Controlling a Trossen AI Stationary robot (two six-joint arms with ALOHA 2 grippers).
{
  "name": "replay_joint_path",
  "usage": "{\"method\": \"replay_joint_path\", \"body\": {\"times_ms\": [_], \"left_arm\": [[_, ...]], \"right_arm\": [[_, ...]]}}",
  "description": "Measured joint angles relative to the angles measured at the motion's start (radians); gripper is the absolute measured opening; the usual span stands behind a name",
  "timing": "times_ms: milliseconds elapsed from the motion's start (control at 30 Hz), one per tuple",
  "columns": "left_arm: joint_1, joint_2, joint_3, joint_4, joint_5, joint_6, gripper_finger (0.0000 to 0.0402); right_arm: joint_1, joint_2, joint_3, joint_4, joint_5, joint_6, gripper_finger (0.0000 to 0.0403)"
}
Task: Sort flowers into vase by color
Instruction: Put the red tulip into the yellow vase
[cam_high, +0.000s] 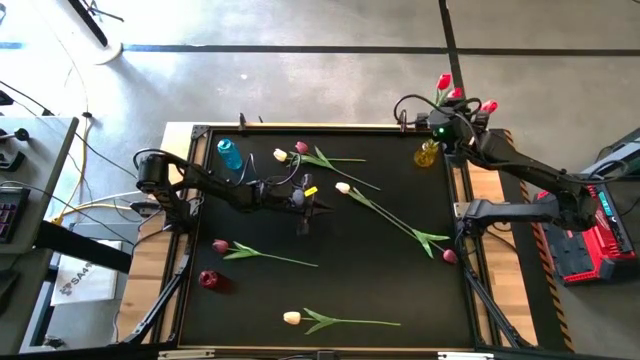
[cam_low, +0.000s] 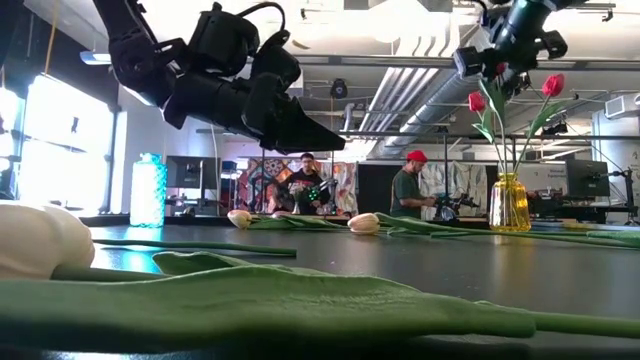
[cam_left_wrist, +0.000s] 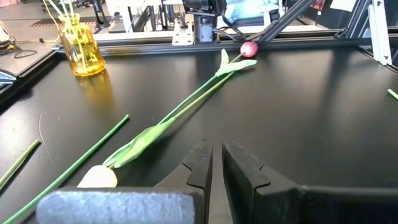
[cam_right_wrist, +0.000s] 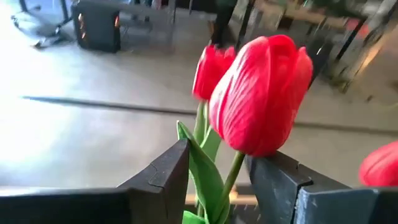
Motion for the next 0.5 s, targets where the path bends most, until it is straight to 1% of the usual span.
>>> {"method": "replay_joint_path", "body": {"times_ms": [100,167,367,500], "left_arm": [[0.0,0.0,0.0,-0.001,0.001,0.0,0.0026],[0.0,0.0,0.0,-0.005,0.001,-0.001,0.0026],[0.0,0.0,0.0,-0.009,0.0,-0.003,0.0026],[0.0,0.0,0.0,-0.009,-0.006,-0.01,0.0026]], "right_arm": [[-0.016,0.0,0.0,-0.073,-0.052,0.083,0.0149],[-0.027,0.0,0.0,-0.112,-0.061,0.118,0.015],[-0.049,-0.008,0.0,-0.131,0.034,0.1,0.015],[-0.058,-0.034,0.0,-0.117,0.042,0.065,0.015]]}}
